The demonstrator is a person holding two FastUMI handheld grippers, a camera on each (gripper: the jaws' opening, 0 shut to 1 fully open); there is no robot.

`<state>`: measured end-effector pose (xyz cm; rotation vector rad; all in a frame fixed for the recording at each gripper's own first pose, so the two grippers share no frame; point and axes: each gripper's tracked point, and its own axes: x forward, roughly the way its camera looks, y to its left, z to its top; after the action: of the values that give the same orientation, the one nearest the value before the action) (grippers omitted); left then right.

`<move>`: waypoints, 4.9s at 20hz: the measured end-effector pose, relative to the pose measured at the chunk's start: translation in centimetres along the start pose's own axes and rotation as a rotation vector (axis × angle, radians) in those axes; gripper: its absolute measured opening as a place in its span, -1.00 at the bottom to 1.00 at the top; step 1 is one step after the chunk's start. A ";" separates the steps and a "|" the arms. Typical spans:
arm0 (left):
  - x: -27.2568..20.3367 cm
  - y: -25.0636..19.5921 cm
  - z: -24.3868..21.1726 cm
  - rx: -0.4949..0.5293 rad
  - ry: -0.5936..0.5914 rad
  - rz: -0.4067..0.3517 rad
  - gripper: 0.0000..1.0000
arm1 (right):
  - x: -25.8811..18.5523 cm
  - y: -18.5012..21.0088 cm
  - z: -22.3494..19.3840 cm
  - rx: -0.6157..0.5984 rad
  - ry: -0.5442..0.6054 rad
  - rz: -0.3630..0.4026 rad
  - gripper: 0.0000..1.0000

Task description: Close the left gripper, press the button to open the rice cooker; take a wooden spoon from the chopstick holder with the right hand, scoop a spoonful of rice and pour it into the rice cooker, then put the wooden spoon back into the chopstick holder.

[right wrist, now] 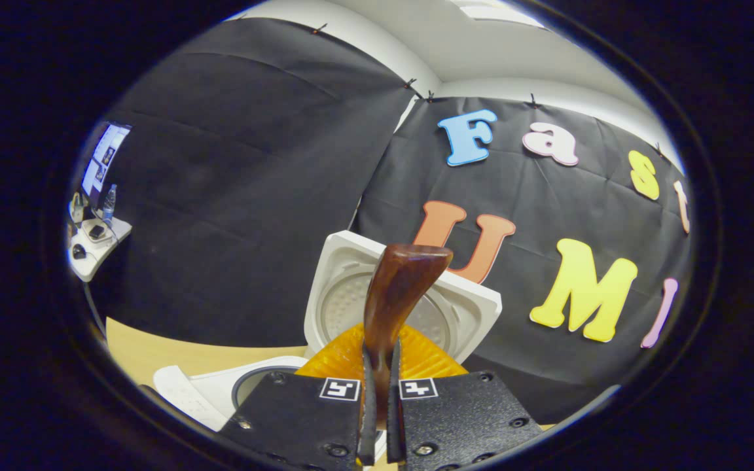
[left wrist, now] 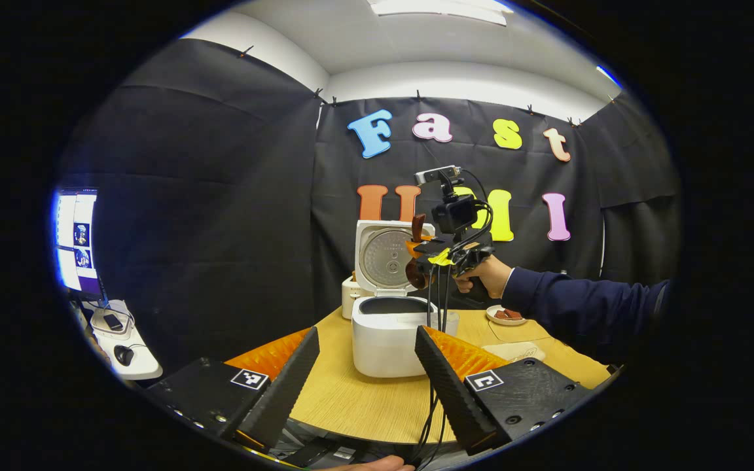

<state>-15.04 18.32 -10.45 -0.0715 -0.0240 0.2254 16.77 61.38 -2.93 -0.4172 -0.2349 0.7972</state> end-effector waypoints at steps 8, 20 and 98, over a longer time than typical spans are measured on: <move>1.0 -3.8 0.5 0.027 -0.027 -0.048 0.87 | -8.3 -5.6 -0.6 0.176 0.036 -0.077 -0.82; 7.9 -11.0 -0.4 0.068 -0.009 -0.157 0.87 | -22.8 -17.2 -6.3 0.365 0.103 -0.295 -0.78; 50.0 -6.9 12.8 0.062 0.141 0.000 0.94 | -51.0 -28.4 -15.6 0.461 0.102 -0.727 0.93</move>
<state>34.83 23.66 3.60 -0.0255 0.1235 0.2207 5.92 2.10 -6.61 0.0757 -0.0872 0.0986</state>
